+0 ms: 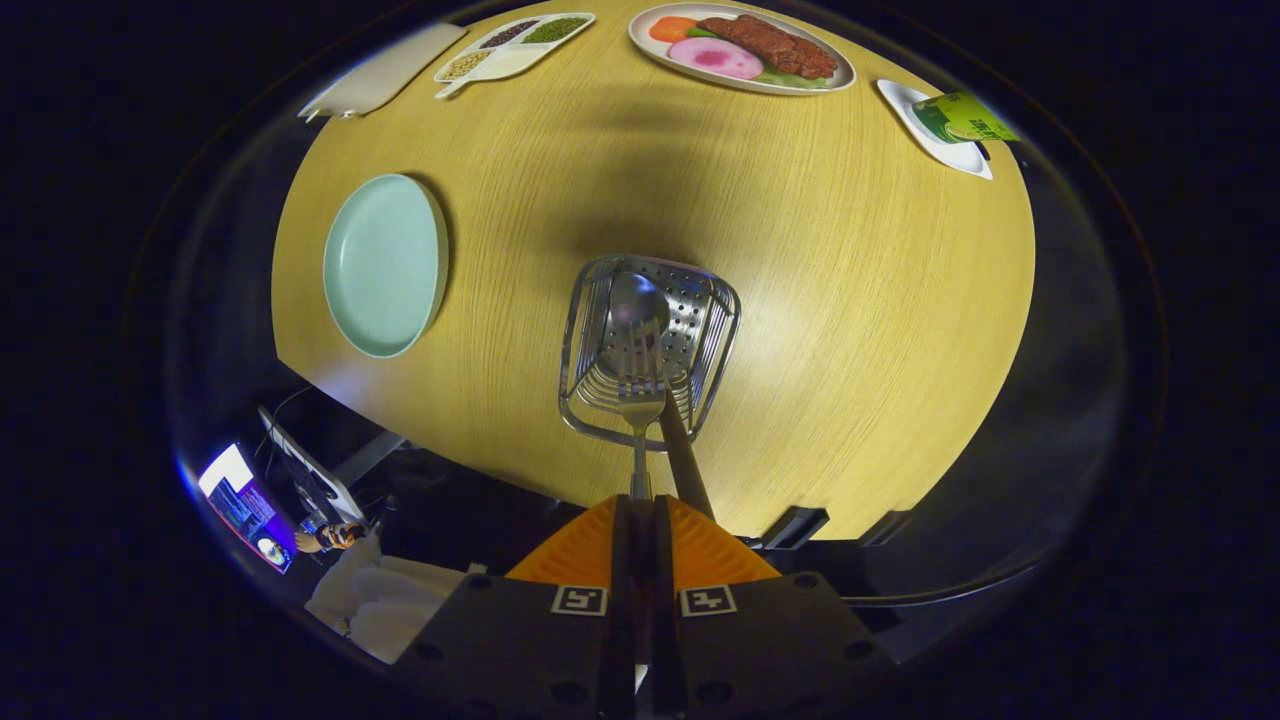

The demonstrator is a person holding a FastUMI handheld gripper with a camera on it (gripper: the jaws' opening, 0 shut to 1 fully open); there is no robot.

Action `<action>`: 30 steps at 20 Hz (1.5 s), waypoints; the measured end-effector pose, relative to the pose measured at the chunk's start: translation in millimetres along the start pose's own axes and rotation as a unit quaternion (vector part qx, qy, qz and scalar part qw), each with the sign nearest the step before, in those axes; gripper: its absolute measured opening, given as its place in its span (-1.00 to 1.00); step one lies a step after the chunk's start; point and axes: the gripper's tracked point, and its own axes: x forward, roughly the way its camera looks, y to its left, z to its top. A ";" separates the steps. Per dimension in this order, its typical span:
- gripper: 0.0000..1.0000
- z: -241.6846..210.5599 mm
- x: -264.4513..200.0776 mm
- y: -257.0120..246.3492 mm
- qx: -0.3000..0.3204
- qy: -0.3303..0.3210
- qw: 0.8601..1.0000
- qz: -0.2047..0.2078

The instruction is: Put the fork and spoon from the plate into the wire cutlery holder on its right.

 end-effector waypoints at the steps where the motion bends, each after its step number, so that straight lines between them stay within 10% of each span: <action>1: -0.77 -0.3 -0.3 -0.3 0.003 0.000 1.000 0.001; 10: -0.69 17.5 -19.8 1.6 0.008 -0.038 0.999 0.019; 14: 0.06 32.4 -57.1 14.5 0.003 -0.123 0.991 0.056; 16: 0.78 37.8 -85.2 24.8 0.012 -0.184 0.979 0.083; 17: 0.99 41.0 -91.9 27.6 0.015 -0.216 0.972 0.088; 30: 0.99 33.5 -255.6 53.2 0.028 -0.580 0.809 0.089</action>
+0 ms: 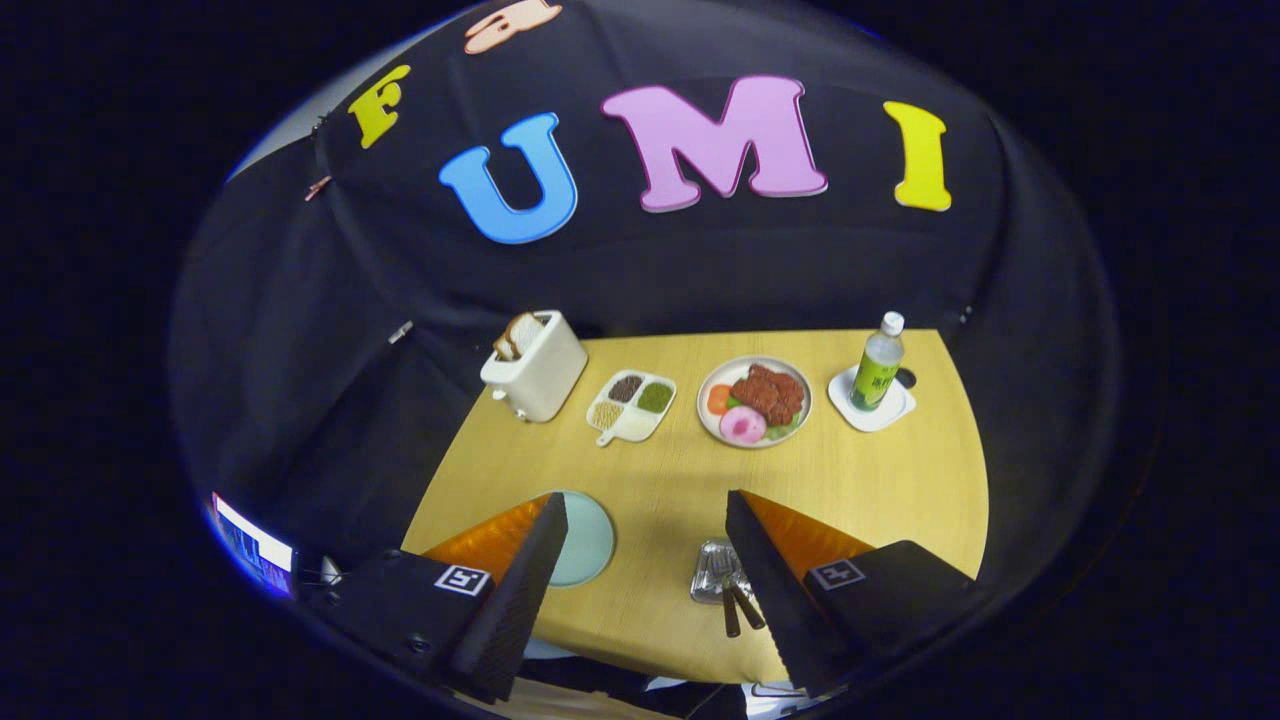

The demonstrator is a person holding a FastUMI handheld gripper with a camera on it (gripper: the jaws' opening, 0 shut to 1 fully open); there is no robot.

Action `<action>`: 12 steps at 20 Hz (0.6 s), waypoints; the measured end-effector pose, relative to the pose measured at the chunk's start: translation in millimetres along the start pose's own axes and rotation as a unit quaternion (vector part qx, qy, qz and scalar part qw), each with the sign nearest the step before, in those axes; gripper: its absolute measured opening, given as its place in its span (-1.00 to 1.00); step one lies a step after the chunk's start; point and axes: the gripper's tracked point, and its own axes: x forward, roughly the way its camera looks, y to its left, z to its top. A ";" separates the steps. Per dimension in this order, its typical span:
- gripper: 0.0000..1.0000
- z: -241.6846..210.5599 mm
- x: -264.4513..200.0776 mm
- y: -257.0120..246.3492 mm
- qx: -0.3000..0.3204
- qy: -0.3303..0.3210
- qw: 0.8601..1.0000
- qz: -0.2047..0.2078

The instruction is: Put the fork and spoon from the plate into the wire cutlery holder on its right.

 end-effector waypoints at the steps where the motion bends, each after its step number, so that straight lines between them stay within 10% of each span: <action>1: 0.98 9.1 -8.2 0.9 0.000 -0.027 1.000 -0.004; 12: 0.98 20.4 -71.6 -31.2 -0.047 -0.215 0.967 -0.131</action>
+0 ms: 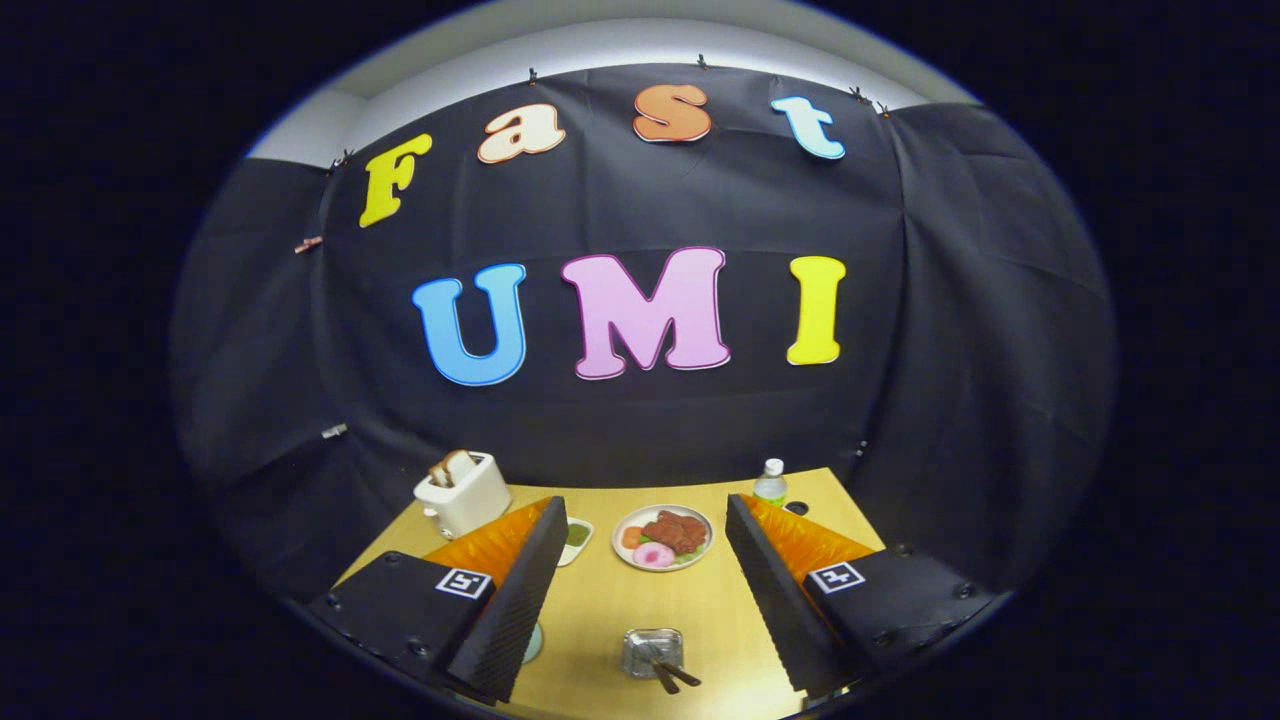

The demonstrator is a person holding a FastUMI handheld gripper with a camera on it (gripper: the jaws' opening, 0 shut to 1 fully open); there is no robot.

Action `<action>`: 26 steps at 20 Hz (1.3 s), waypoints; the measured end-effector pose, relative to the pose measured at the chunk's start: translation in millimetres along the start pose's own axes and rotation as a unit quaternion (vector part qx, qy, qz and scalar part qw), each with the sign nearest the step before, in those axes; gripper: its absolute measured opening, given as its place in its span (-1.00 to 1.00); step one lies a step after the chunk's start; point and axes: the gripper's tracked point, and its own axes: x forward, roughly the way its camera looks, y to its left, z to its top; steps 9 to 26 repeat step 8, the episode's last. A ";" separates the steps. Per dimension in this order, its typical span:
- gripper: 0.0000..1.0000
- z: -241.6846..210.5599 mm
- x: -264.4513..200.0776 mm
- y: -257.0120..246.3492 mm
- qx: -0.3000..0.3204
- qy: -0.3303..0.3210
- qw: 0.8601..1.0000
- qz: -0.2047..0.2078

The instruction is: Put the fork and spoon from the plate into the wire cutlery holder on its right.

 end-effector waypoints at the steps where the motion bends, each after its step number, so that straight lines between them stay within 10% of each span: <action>1: 0.98 -7.1 0.3 2.0 0.001 0.007 1.000 0.006; 26: 0.98 -29.1 7.1 7.9 0.015 0.039 0.999 0.025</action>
